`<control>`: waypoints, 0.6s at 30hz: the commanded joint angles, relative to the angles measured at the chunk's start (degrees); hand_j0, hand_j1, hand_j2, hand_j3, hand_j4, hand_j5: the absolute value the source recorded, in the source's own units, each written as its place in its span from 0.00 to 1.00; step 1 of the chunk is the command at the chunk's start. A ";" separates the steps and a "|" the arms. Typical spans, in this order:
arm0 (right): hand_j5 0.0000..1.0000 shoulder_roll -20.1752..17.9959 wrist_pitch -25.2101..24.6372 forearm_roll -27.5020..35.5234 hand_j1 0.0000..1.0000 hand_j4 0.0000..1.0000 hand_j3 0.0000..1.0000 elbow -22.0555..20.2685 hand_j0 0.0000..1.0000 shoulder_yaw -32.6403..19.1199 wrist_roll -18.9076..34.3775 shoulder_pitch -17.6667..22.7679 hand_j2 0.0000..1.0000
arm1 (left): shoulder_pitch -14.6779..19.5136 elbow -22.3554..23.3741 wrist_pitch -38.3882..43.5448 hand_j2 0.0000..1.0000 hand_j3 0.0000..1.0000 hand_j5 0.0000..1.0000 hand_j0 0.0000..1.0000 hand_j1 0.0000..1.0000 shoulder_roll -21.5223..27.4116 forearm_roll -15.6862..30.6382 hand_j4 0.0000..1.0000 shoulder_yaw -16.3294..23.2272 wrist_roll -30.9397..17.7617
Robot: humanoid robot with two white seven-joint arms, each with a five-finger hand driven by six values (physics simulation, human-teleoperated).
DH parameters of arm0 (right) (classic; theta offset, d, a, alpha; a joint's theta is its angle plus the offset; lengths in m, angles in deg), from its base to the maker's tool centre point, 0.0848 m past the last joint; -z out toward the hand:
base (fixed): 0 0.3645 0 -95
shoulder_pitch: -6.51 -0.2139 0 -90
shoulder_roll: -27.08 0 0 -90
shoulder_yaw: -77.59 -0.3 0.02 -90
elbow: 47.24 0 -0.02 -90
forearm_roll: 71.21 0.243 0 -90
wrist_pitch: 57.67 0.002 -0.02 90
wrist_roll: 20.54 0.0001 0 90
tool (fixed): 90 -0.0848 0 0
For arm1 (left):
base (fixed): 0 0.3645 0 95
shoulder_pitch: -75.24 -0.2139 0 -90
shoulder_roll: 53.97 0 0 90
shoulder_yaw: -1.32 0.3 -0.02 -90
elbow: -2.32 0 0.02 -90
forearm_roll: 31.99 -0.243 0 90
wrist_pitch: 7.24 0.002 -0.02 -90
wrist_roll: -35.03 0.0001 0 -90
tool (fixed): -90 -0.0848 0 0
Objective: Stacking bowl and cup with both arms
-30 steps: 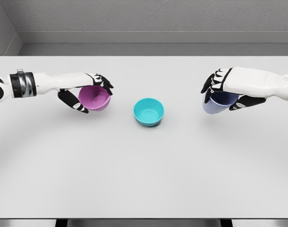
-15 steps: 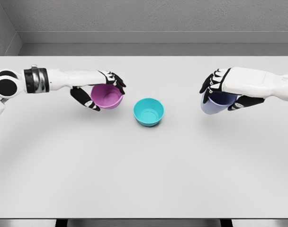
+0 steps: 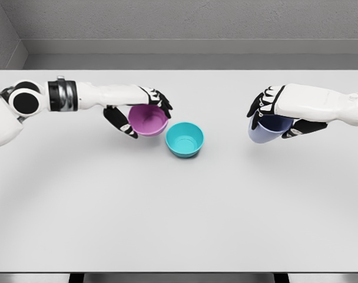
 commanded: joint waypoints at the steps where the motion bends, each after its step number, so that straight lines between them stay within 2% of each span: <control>1: 0.55 0.02 -0.17 0.39 0.55 0.55 0.55 -0.01 0.55 -0.07 -0.02 0.00 0.55 | 0.09 0.06 0.15 0.73 0.73 0.73 0.73 0.73 -0.60 0.49 0.73 0.29 0.03; 10: 0.55 0.82 -0.17 0.39 0.55 0.55 0.55 -0.28 0.55 0.02 0.15 -0.35 0.55 | 2.28 0.42 0.15 0.74 0.74 0.74 0.74 0.74 -3.07 0.49 0.74 3.01 0.03; 18: 0.55 1.26 -0.17 0.30 0.55 0.55 0.55 -0.28 0.55 0.02 0.50 -0.79 0.55 | 3.16 0.42 0.15 0.74 0.74 0.74 0.74 0.74 -4.65 0.49 0.74 3.19 0.03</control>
